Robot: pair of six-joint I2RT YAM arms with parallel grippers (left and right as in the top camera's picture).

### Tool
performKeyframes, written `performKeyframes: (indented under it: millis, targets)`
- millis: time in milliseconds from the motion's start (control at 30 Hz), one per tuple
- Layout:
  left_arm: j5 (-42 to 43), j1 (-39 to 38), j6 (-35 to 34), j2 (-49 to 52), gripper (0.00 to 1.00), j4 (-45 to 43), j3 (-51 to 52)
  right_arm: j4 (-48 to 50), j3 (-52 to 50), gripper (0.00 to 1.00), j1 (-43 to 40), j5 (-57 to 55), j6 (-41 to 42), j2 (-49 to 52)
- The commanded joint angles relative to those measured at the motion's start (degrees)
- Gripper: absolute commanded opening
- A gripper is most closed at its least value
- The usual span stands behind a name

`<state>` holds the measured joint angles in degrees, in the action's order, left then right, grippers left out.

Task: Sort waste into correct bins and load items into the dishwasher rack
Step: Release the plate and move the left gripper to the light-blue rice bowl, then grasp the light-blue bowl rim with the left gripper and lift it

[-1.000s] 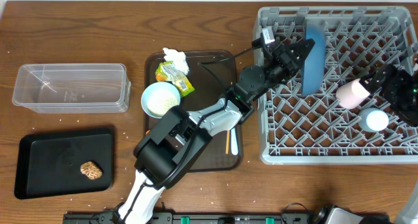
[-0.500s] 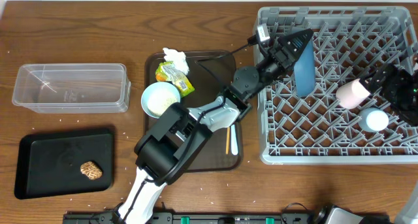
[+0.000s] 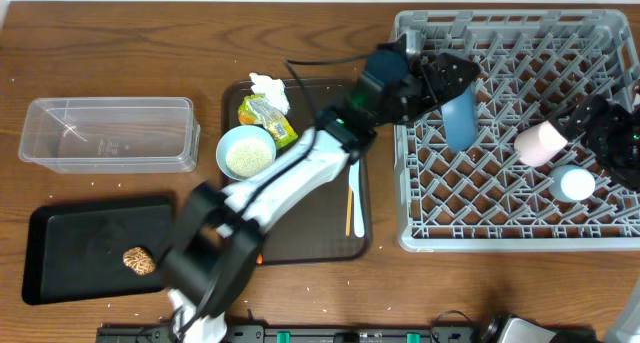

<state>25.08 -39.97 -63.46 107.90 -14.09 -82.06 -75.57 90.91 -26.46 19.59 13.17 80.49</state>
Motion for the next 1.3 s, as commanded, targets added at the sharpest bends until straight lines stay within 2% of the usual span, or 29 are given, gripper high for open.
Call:
performKeyframes:
  millis: [0,167,333,400,533,700,933,967,1033,1267]
  targets:
    - [-4.85,1.55,13.18,-6.97,0.98,9.53,-1.33,0.22,0.20,0.95,-0.37,0.63,-0.52,-0.87]
    - [-6.05,7.34,24.85,-14.51,0.98,31.47,-1.33,0.44,0.20,0.95,-0.35,0.63,-0.57,-0.87]
    - [-20.04,16.00,35.17,-22.43,0.98,55.34,-1.33,2.43,0.20,0.96,0.98,7.13,-7.56,-0.87]
    - [-24.92,18.53,39.47,-24.63,0.98,61.13,-1.33,2.91,0.20,0.96,2.58,9.49,-9.31,-0.87]
    - [-27.34,21.05,47.12,-25.49,0.98,69.16,-1.18,3.52,0.20,0.95,8.00,9.81,-9.62,-0.87]
    - [-31.80,21.31,49.35,-24.00,0.98,72.74,1.75,4.92,0.13,0.92,17.92,8.79,-9.60,-0.68]
    - [-31.76,21.31,52.61,-20.00,0.98,74.90,2.56,5.49,0.11,0.88,28.50,-3.67,-5.51,1.16]
    - [-31.78,21.31,53.79,-19.17,1.00,74.79,2.78,5.51,0.11,0.87,29.11,-4.50,-4.76,1.49]
    - [-31.74,21.31,55.39,-16.98,0.93,74.66,3.23,5.53,0.11,0.86,29.97,-4.59,-4.28,2.32]
    - [-31.56,21.24,55.93,-8.90,0.87,73.35,3.34,5.46,0.09,0.78,30.29,-4.31,-4.00,4.90]
